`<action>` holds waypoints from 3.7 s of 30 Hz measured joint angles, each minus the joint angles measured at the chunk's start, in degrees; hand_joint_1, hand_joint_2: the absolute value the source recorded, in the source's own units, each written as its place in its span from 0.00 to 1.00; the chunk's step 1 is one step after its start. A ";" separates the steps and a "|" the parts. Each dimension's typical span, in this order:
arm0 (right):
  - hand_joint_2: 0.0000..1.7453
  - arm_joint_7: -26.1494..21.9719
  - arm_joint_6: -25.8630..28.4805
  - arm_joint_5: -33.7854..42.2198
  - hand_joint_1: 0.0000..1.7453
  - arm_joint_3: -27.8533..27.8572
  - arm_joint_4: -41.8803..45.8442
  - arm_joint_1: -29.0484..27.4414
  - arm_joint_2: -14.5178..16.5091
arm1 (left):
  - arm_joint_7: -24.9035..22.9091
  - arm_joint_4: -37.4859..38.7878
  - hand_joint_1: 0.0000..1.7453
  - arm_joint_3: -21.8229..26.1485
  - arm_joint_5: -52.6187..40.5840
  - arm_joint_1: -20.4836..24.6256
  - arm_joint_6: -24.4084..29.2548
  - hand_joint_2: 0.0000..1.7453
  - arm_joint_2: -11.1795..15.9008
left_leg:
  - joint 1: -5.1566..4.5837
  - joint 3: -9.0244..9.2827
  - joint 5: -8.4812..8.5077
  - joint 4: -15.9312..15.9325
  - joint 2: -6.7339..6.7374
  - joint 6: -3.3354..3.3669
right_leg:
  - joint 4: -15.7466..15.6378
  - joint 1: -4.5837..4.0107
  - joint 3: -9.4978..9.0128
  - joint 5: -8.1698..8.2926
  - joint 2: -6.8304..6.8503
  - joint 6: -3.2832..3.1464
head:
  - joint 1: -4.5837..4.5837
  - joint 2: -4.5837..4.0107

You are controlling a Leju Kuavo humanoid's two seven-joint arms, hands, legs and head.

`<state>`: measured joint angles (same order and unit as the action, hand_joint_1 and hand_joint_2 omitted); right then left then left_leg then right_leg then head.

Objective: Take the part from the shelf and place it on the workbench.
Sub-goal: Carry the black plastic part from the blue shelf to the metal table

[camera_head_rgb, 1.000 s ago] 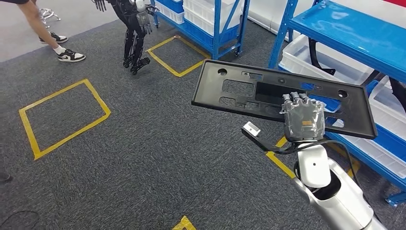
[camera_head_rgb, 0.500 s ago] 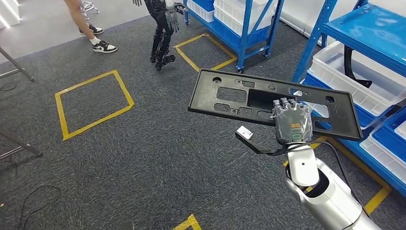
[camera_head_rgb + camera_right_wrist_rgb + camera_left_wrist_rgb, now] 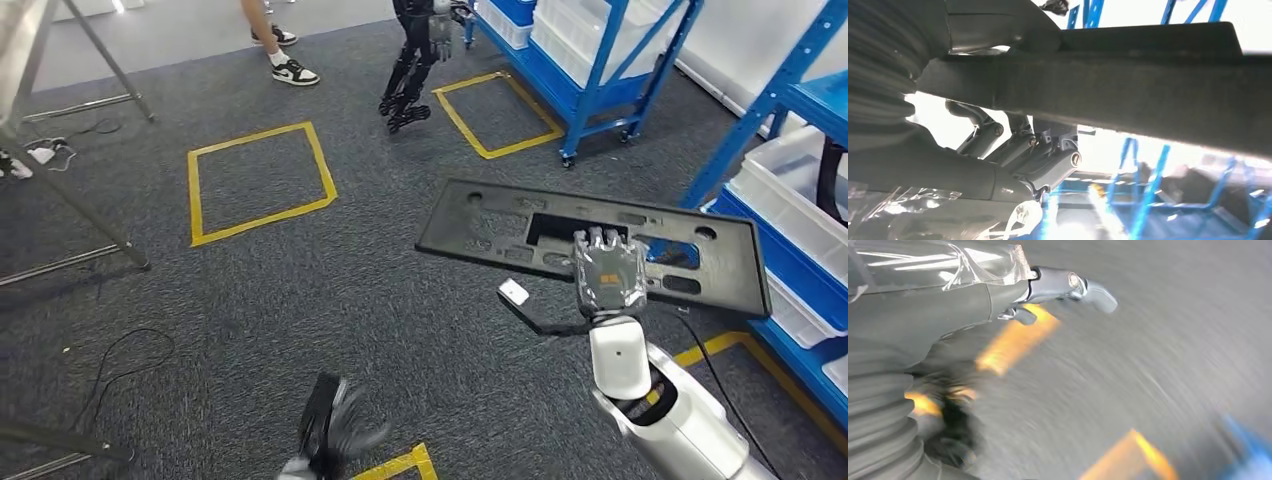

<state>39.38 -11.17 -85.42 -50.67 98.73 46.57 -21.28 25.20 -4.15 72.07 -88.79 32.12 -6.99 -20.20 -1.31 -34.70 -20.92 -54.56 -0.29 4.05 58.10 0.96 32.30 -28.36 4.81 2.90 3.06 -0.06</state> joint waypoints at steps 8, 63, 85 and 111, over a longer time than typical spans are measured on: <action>1.00 0.03 -1.71 0.93 1.00 3.46 6.65 -6.09 -5.68 | 3.51 0.46 0.00 -10.02 -1.16 8.85 -0.56 1.00 -0.73 | 0.94 0.54 -0.44 -0.39 -4.25 0.02 | 5.65 1.34 4.77 0.74 -6.48 1.77 | -0.02 -0.01; 1.00 -0.38 4.03 4.53 1.00 -3.01 4.59 3.08 -4.77 | 13.82 0.98 0.00 -40.10 -0.94 9.88 -9.14 1.00 -1.68 | -2.51 -1.09 1.05 0.65 2.05 1.53 | -0.39 -0.17 0.99 1.47 2.38 -0.87 | 0.03 -0.01; 1.00 -1.58 5.25 5.56 1.00 -3.48 2.35 3.51 -4.78 | 2.75 1.00 0.00 -38.89 5.00 0.39 -0.41 1.00 -1.50 | 0.29 -11.00 -6.80 -19.54 -0.12 -1.79 | 0.93 0.51 2.44 1.86 -2.53 -0.40 | 0.03 -0.01; 1.00 -3.30 5.21 5.50 1.00 -5.35 -1.78 5.32 -0.74 | -3.84 1.49 0.00 -5.17 -1.08 -13.62 5.41 1.00 2.67 | 1.25 -4.51 -4.27 -9.34 -3.57 -3.81 | 3.25 3.73 3.72 0.98 -5.21 1.81 | 0.16 -0.02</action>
<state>36.07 -5.96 -79.92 -56.01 96.95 51.89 -22.02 21.37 -2.66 66.90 -89.87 18.50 -1.58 -17.53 -0.07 -39.20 -25.19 -63.90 -3.86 0.25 61.35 4.69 36.03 -27.39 -0.40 4.71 3.22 -0.08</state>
